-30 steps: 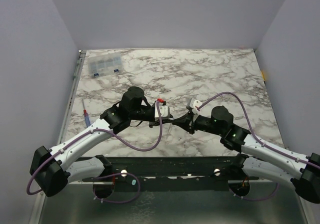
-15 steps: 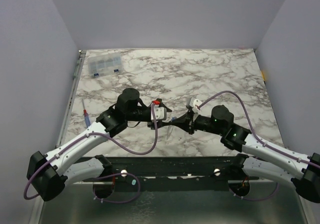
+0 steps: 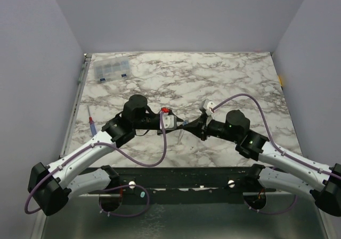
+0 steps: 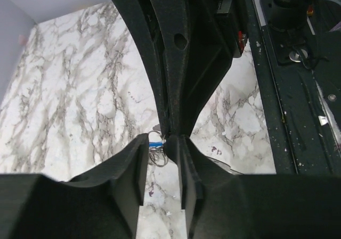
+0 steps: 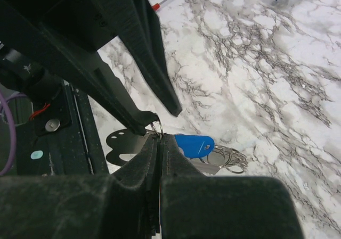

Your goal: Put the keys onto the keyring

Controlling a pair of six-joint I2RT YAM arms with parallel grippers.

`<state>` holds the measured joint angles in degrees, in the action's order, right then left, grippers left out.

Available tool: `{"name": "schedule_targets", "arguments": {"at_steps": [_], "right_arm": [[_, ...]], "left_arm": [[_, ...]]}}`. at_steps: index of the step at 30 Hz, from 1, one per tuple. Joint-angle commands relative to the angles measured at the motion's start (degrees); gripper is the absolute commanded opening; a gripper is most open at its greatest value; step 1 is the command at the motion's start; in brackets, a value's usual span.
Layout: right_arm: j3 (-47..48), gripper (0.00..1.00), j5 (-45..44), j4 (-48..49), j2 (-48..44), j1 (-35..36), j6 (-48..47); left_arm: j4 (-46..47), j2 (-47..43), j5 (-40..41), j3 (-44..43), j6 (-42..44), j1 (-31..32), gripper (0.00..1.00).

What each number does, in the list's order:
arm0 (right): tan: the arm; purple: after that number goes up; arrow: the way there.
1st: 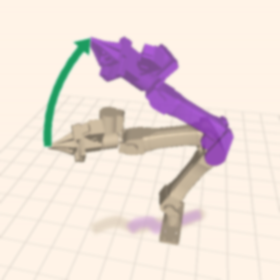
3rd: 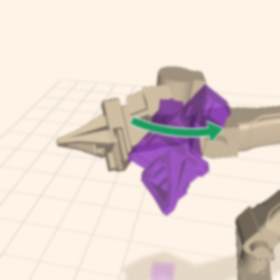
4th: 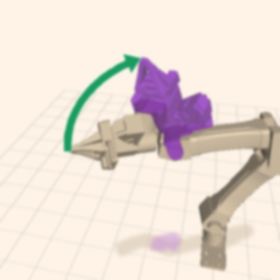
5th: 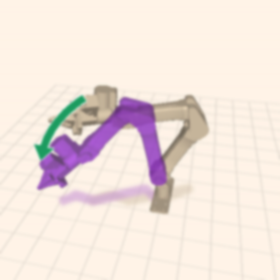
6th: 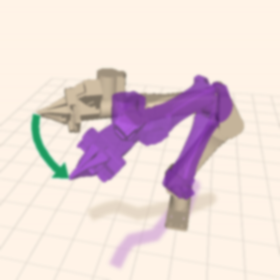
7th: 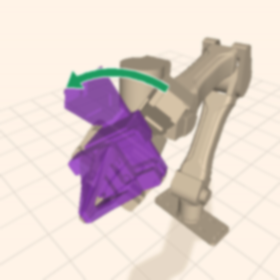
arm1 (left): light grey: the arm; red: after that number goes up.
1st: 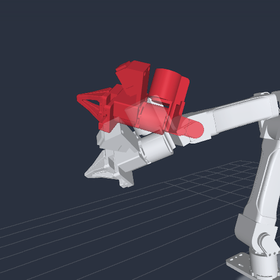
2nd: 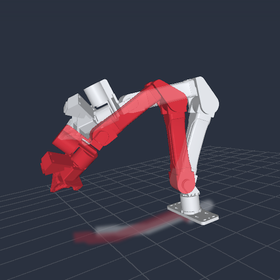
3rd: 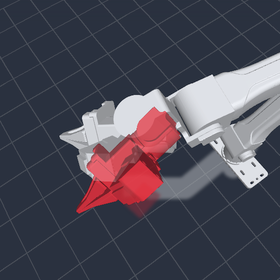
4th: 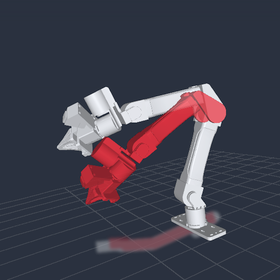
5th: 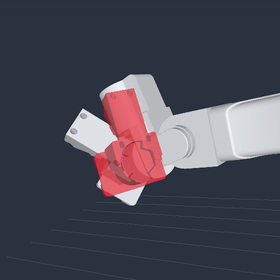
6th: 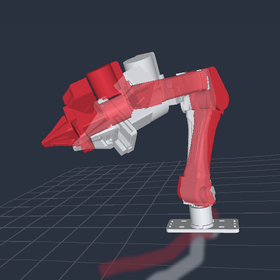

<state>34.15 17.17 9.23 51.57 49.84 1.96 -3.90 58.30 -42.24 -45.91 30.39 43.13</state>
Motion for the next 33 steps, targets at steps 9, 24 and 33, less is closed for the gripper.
{"name": "schedule_targets", "arguments": {"at_steps": [9,24,33], "right_arm": [[1.13,0.01,-0.09,4.94,-3.19,-0.28,-0.68],[-2.46,0.01,0.6,9.05,-5.69,-0.27,-1.42],[-3.24,0.25,0.51,11.44,-6.46,-0.27,-1.38]], "left_arm": [[-2.79,4.03,-3.18,-0.21,-2.71,0.11,0.09],[8.41,3.36,-4.47,1.83,-12.29,-0.42,0.0],[21.04,-0.12,-6.56,5.88,-19.84,-2.94,0.0]]}}
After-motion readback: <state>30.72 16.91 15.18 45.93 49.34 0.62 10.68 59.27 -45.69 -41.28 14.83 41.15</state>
